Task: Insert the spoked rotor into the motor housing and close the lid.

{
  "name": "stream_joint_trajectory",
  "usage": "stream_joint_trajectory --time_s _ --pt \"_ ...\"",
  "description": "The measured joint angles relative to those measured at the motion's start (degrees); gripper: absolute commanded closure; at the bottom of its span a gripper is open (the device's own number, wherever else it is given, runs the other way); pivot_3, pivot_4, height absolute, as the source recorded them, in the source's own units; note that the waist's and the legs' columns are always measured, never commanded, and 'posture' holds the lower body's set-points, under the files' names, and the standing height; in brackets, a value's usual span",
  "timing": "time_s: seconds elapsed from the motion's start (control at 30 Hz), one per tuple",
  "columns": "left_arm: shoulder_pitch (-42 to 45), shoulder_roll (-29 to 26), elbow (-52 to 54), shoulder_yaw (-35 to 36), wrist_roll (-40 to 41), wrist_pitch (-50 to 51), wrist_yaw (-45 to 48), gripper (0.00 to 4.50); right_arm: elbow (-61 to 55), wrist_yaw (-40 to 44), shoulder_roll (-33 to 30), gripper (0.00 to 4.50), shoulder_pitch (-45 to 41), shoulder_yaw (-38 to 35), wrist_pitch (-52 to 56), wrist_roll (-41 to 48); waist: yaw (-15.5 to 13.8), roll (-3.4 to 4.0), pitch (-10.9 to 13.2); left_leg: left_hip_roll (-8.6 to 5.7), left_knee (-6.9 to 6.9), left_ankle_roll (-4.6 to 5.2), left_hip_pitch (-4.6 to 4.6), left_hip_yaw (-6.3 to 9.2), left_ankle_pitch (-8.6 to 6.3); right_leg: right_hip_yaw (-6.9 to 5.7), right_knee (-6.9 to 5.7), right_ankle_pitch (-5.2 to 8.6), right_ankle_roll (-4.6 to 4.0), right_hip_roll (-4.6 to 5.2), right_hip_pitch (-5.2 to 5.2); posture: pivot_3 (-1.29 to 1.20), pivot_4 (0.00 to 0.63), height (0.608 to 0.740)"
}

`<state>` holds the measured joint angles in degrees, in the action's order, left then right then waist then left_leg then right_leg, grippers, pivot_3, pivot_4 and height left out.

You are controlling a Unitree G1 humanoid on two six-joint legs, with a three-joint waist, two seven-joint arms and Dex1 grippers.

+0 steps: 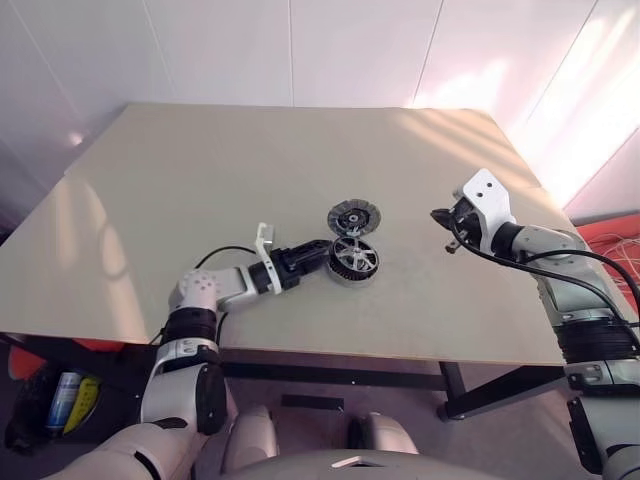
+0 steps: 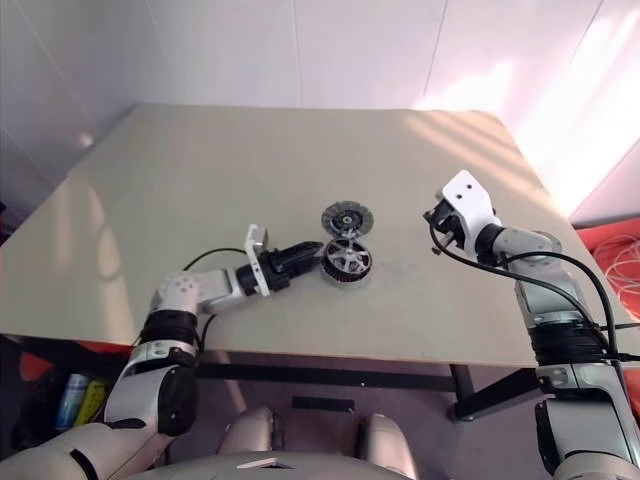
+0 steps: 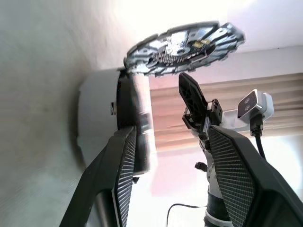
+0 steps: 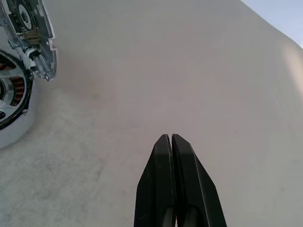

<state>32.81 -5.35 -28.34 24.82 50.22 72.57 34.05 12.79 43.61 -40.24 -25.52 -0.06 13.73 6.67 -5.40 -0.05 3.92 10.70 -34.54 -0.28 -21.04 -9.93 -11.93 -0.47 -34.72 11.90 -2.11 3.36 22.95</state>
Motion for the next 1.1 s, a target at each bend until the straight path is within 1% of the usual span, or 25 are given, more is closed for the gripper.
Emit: stream_joint_trajectory --time_s 0.13,0.27,0.4,0.5,0.6,0.77,0.9,0.97,1.1 --pt "-2.46 -1.63 6.03 1.30 1.45 0.57 -1.62 1.94 -0.45 0.15 1.53 4.50 -0.73 -0.03 0.17 0.49 0.01 0.01 0.00 0.02 0.00 -0.01 0.00 0.00 0.00 -0.01 0.00 0.00 0.00 -0.01 0.01 0.00 0.000 0.740" --pt "-4.23 -2.35 11.56 0.64 1.31 -1.88 -2.34 1.94 -6.94 1.31 5.84 4.50 -0.17 0.67 3.25 3.39 0.07 0.02 0.01 0.07 0.03 -0.01 -0.02 0.04 0.01 -0.01 -0.01 0.00 0.00 -0.04 0.05 0.00 0.000 0.740" --pt "-5.97 -4.11 16.02 -2.81 -1.90 -8.57 -2.34 1.94 -14.74 1.65 10.04 4.50 3.29 5.55 7.31 4.49 -0.05 0.02 0.01 0.06 0.07 -0.02 -0.03 0.13 0.00 -0.01 0.03 0.02 0.00 -0.03 0.03 0.00 0.000 0.740" --pt "-6.30 -5.65 17.06 -4.60 -4.69 -12.47 -2.54 1.94 -16.93 1.54 12.12 4.50 5.26 9.98 9.74 3.95 -0.06 0.02 0.02 0.04 0.07 -0.05 -0.04 0.15 0.01 0.00 0.04 0.02 0.01 -0.02 0.05 0.00 0.000 0.740" --pt "-6.25 -6.64 17.91 -6.40 -6.19 -14.75 -2.53 1.94 -18.04 1.27 13.24 4.50 4.92 11.20 11.00 3.94 -0.03 0.02 0.03 0.04 0.07 -0.11 -0.01 0.19 0.04 0.01 0.02 0.02 0.02 -0.02 0.04 0.00 0.000 0.740" --pt "-6.32 -7.83 17.93 -8.69 -8.03 -17.04 -2.38 1.94 -16.29 1.18 15.34 4.50 1.73 12.33 10.54 3.13 0.05 0.02 0.03 0.05 0.24 -0.28 0.04 0.18 0.14 0.01 0.00 0.02 0.02 -0.04 0.10 0.00 0.000 0.740" --pt "-6.92 -7.72 18.24 -9.34 -8.61 -18.56 -2.67 1.94 -9.32 0.91 17.49 4.50 0.23 12.74 8.74 1.89 0.09 0.02 0.03 0.04 0.28 -0.46 0.00 0.13 0.25 0.00 0.02 0.02 0.00 -0.04 0.12 0.00 0.000 0.740" --pt "-6.99 -7.48 18.46 -9.20 -8.79 -19.54 -3.74 1.94 -4.51 0.63 18.22 4.50 0.48 13.60 6.20 0.82 0.05 0.01 0.03 0.02 0.29 -0.46 -0.04 0.11 0.25 -0.03 0.03 0.02 -0.02 -0.04 0.13 0.00 0.000 0.740" --pt "-6.99 -7.53 19.52 -8.92 -8.82 -20.93 -4.82 1.94 -1.82 0.46 18.81 4.50 0.50 13.77 1.54 0.03 0.09 -0.01 0.01 0.02 0.29 -0.45 0.09 0.10 0.25 -0.03 0.01 0.03 -0.02 -0.03 0.03 0.00 0.000 0.740"
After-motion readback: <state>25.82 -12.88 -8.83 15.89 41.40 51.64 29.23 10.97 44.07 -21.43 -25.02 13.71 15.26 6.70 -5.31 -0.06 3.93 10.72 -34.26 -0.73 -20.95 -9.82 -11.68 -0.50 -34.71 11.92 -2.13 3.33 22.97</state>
